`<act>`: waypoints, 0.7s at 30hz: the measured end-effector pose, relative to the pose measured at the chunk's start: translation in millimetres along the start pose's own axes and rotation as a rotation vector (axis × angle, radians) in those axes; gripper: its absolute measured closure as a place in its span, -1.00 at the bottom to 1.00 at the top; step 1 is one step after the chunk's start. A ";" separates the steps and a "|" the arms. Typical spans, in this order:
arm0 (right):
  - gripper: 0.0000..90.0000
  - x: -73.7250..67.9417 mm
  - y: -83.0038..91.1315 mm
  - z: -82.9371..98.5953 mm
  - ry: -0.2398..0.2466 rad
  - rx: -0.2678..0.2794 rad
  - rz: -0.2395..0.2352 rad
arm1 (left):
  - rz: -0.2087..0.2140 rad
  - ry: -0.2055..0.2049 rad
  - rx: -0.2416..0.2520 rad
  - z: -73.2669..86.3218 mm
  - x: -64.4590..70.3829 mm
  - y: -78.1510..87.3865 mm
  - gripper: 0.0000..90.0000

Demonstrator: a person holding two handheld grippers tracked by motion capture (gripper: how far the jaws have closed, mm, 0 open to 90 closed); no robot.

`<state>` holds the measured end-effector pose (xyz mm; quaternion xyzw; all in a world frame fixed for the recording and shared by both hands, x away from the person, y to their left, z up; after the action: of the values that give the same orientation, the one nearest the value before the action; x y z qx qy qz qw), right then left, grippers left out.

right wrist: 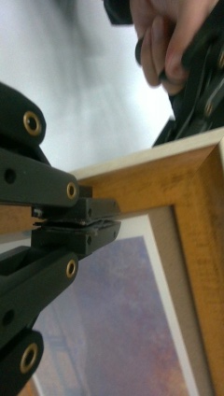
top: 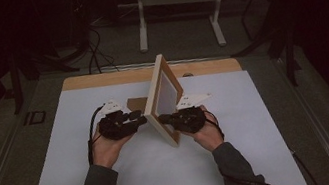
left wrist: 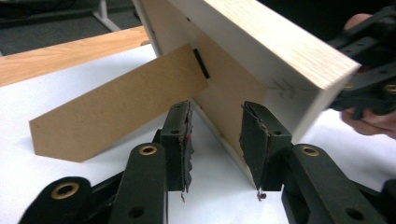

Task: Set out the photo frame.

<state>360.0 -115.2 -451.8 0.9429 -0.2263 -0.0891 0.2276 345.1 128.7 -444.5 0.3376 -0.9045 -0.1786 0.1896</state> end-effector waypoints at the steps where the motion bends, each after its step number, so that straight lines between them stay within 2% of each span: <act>1: 0.91 0.8 0.0 1.0 -0.003 -0.002 0.006 | 0.000 -0.001 -0.003 0.5 0.2 1.0 0.37; 9: 0.84 6.2 4.9 3.4 -0.009 -0.005 0.033 | 0.020 0.014 0.007 7.1 3.6 9.8 0.20; 12: 0.82 8.9 7.4 4.6 -0.017 -0.004 0.041 | 0.007 0.001 0.002 7.7 9.1 12.3 0.15; 18: 0.79 13.4 10.5 8.2 -0.031 -0.003 0.057 | 0.017 0.012 0.026 4.7 16.6 15.8 0.14; 21: 0.78 14.5 11.8 8.8 -0.033 -0.005 0.061 | 0.005 0.013 0.045 3.1 19.2 16.5 0.13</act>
<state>365.9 -134.7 -454.9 0.9333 -0.2586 -0.0980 0.2290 321.2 127.9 -435.5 0.3407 -0.9079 -0.1557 0.1884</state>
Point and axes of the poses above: each handheld gripper's, and its own axes: y roughly backward along the jaws, z roughly out of its underside, x roughly to its right, the point moved 1 cm from there along -y, roughly forward along the jaws, and after that the axes turned 1 degree about y, right-handed, at the moved point
